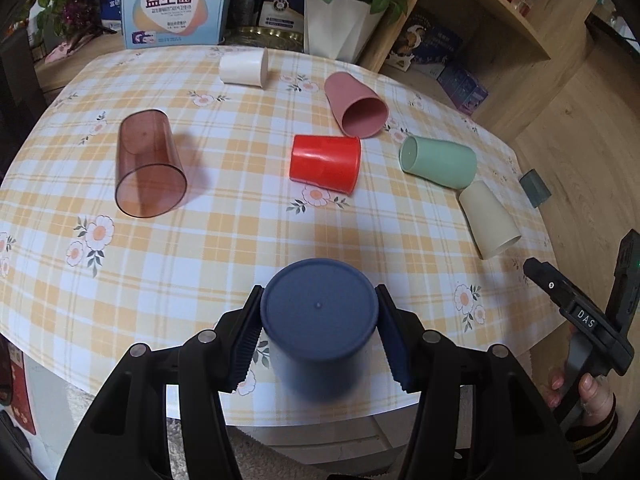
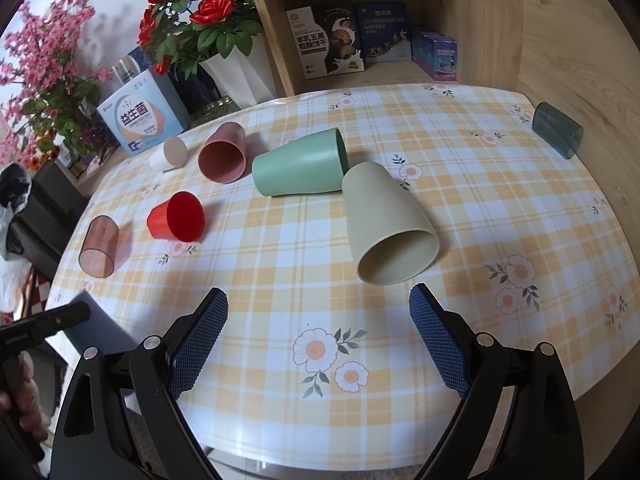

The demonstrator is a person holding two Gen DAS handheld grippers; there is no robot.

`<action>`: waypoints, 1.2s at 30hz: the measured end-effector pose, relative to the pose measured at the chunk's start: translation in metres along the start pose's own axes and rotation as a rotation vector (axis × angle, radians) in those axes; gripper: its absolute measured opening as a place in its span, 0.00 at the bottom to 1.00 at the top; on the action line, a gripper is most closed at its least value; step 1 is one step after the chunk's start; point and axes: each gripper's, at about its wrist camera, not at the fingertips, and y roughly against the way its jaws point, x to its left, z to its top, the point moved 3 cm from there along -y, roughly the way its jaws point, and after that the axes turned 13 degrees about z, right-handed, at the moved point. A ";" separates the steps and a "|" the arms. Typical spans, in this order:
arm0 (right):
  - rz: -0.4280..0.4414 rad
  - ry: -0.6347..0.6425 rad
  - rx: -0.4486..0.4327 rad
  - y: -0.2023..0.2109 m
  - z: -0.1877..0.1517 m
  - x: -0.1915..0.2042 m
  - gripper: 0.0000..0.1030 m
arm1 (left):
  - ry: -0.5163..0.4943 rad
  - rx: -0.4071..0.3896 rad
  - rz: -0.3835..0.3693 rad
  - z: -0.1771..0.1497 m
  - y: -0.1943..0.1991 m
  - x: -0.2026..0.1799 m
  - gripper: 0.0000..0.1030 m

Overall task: Flip cup upside down
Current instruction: 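Lower the blue cup rim-down onto the table with the left gripper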

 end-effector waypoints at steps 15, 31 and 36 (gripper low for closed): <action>-0.005 0.003 0.018 0.000 -0.002 0.006 0.87 | 0.001 -0.085 0.124 0.019 0.000 0.025 0.51; -0.010 -0.001 0.016 0.001 -0.002 0.004 0.87 | -0.126 -0.112 0.201 0.013 -0.015 -0.014 0.52; -0.015 -0.009 0.007 0.006 -0.003 0.003 0.87 | -0.121 -0.095 0.201 0.010 -0.018 -0.016 0.58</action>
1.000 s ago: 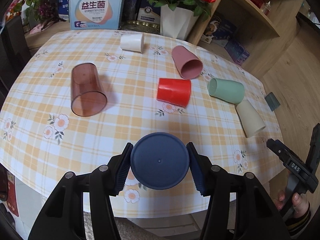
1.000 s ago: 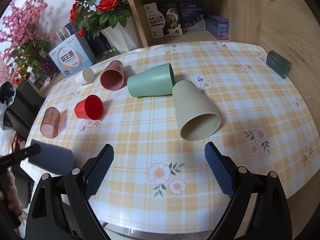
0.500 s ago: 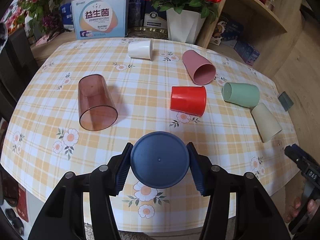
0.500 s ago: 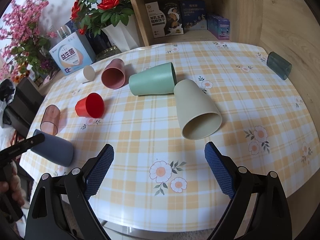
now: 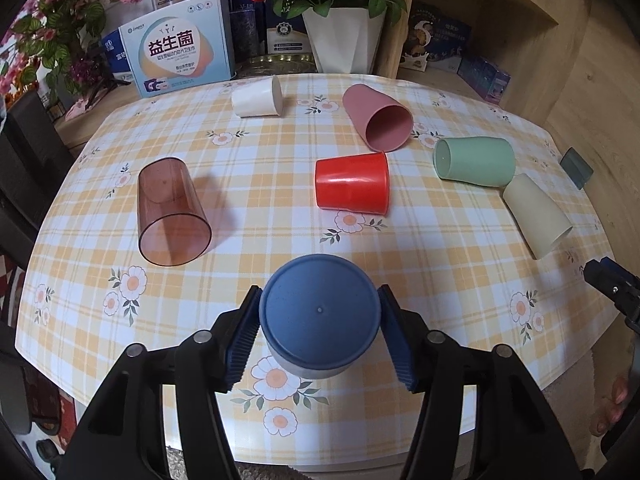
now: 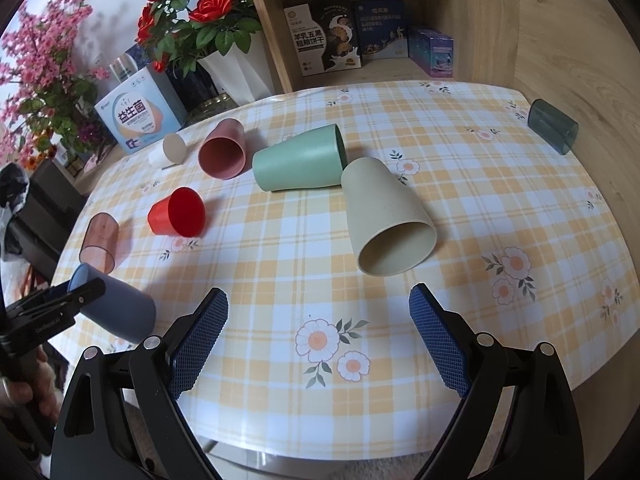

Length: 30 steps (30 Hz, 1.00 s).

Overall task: Flip cup upside down
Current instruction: 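Lower the blue cup rim-down onto the table with the left gripper, then open the left gripper and withdraw it from the blue cup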

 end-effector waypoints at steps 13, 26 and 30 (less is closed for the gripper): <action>-0.011 0.013 -0.063 0.042 0.005 0.010 0.87 | 0.115 -0.097 0.028 0.011 0.045 0.019 0.94; 0.022 0.067 -0.170 0.129 0.013 0.055 0.87 | 0.118 -0.344 0.053 0.019 0.171 0.034 0.94; -0.001 0.118 -0.241 0.157 0.016 0.078 0.87 | 0.090 -0.422 0.075 0.015 0.211 0.035 0.94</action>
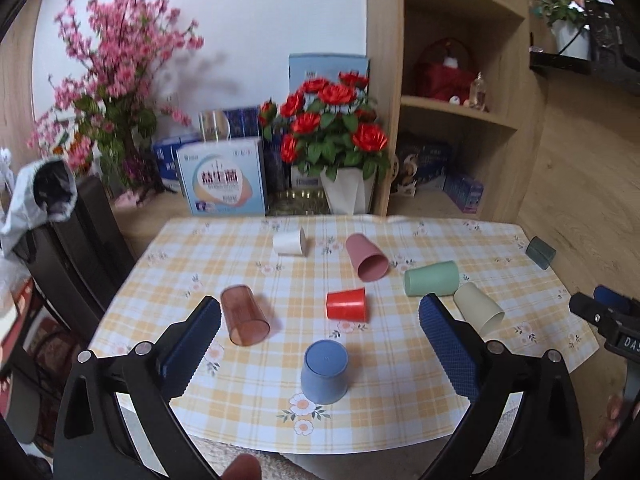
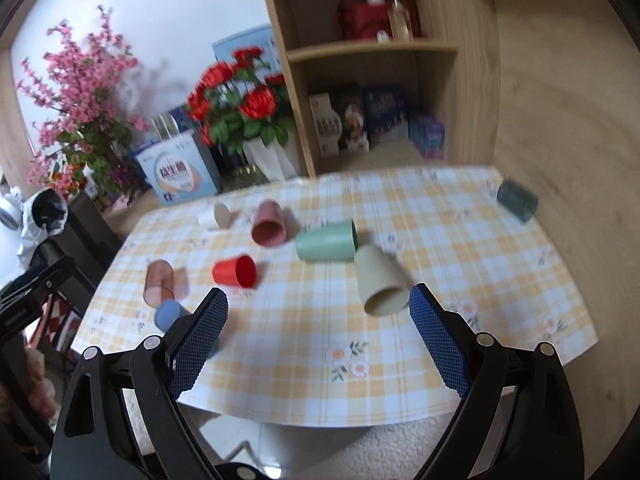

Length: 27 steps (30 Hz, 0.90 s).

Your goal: Flip cup upside down

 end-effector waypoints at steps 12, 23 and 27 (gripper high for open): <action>-0.054 0.104 -0.155 0.049 0.003 0.037 0.87 | 0.007 -0.154 0.024 -0.006 0.066 -0.002 0.94; -0.086 0.091 -0.146 0.049 -0.007 0.032 0.87 | 0.085 -0.146 0.053 -0.016 0.065 0.006 0.94; -0.084 0.096 -0.142 0.047 -0.009 0.034 0.87 | 0.072 -0.149 0.055 -0.016 0.065 0.005 0.94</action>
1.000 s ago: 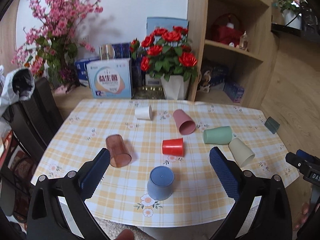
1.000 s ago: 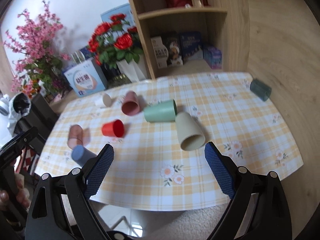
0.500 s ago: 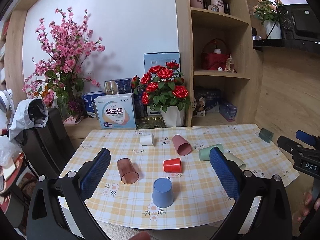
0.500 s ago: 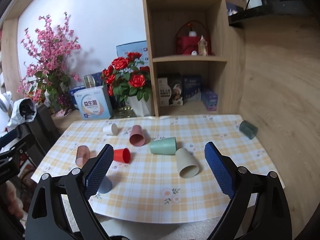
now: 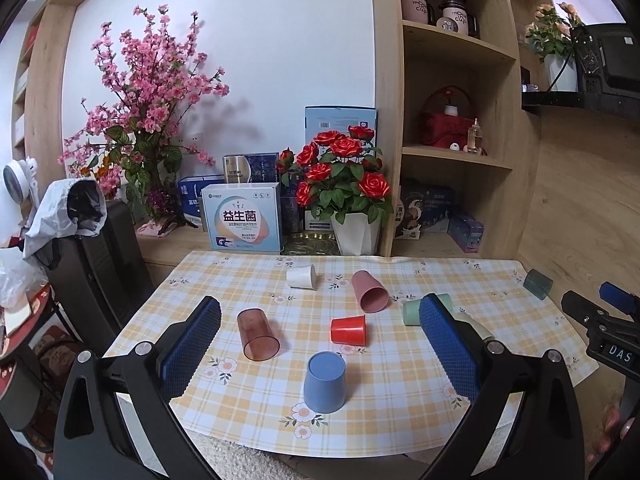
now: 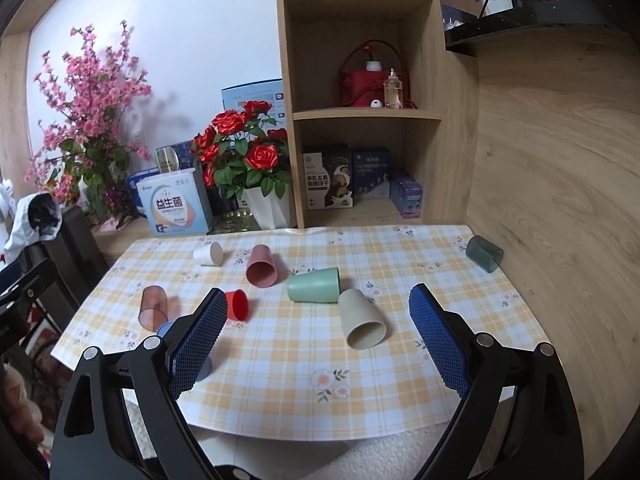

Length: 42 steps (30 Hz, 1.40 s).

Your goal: Flip cup upside down

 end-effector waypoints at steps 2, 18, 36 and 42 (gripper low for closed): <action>0.000 0.000 0.002 -0.001 0.000 0.001 0.87 | 0.000 -0.001 0.001 0.000 0.000 0.000 0.94; -0.008 -0.001 0.004 0.000 0.001 0.002 0.87 | 0.004 -0.003 0.008 0.002 0.002 0.004 0.94; -0.012 -0.002 -0.001 0.001 0.003 0.002 0.87 | 0.004 -0.006 0.005 0.003 0.003 0.005 0.94; -0.014 0.001 0.003 0.001 0.002 0.002 0.87 | -0.005 -0.017 -0.001 0.008 0.008 0.003 0.94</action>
